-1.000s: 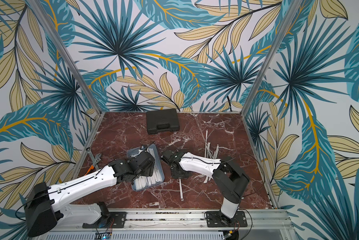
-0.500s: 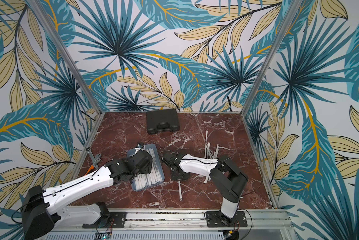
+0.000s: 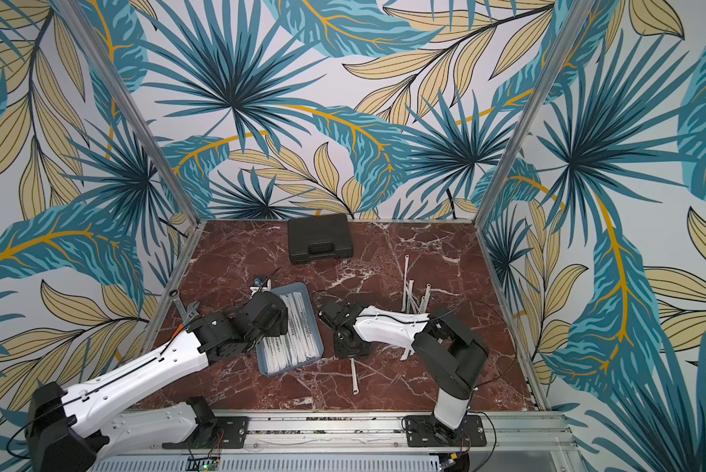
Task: Put the straws into the storage box
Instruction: Pick up the straw from the center of the board.
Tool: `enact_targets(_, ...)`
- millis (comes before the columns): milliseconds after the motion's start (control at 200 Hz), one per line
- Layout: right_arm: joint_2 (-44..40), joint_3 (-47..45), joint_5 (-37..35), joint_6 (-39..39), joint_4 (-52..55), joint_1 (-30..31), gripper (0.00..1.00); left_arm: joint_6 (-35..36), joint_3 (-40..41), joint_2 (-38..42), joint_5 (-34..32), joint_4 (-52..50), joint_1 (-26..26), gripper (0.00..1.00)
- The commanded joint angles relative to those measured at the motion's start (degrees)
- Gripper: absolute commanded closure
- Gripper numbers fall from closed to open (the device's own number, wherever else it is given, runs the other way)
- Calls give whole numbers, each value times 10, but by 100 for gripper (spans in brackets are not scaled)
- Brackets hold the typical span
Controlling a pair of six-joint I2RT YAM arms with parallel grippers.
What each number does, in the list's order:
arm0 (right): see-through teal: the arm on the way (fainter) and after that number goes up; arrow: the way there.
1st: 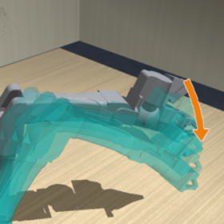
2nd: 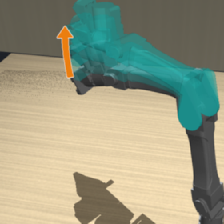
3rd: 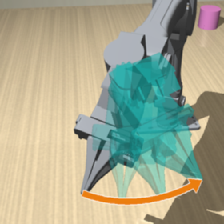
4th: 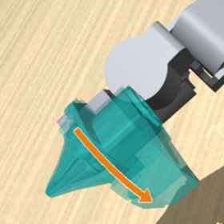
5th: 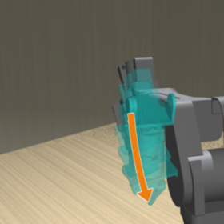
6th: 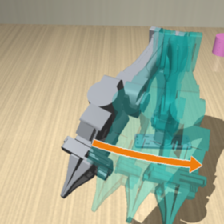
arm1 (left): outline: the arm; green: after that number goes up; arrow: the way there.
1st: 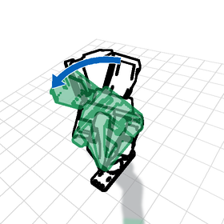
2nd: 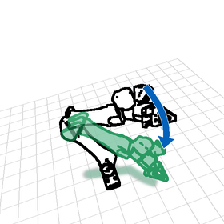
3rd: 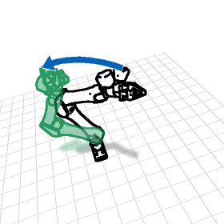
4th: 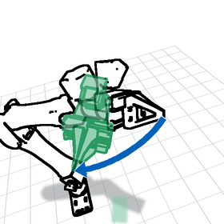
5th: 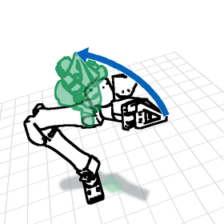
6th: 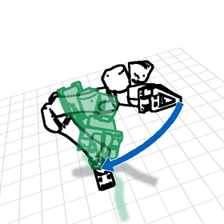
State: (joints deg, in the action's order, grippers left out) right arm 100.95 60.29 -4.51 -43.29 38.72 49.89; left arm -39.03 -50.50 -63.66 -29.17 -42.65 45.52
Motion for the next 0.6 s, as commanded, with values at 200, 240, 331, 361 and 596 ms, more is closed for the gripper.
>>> enact_targets(200, 10, -23, 3, 15, -27, -7, 87, 5, 30, 43, -1, -15, -30, 17)
enact_targets(240, 4, -16, 3, 22, -24, -7, 89, 5, 32, 51, 4, -14, -38, 17)
enact_targets(331, -13, 4, 6, 35, -10, -5, 92, 10, 35, 72, 12, -16, -56, 17)
enact_targets(361, -19, 12, 6, 37, -3, -4, 92, 12, 36, 78, 13, -16, -61, 17)
enact_targets(596, -29, 42, -3, 42, 25, 3, 93, 11, 49, 92, 22, -9, -71, 17)
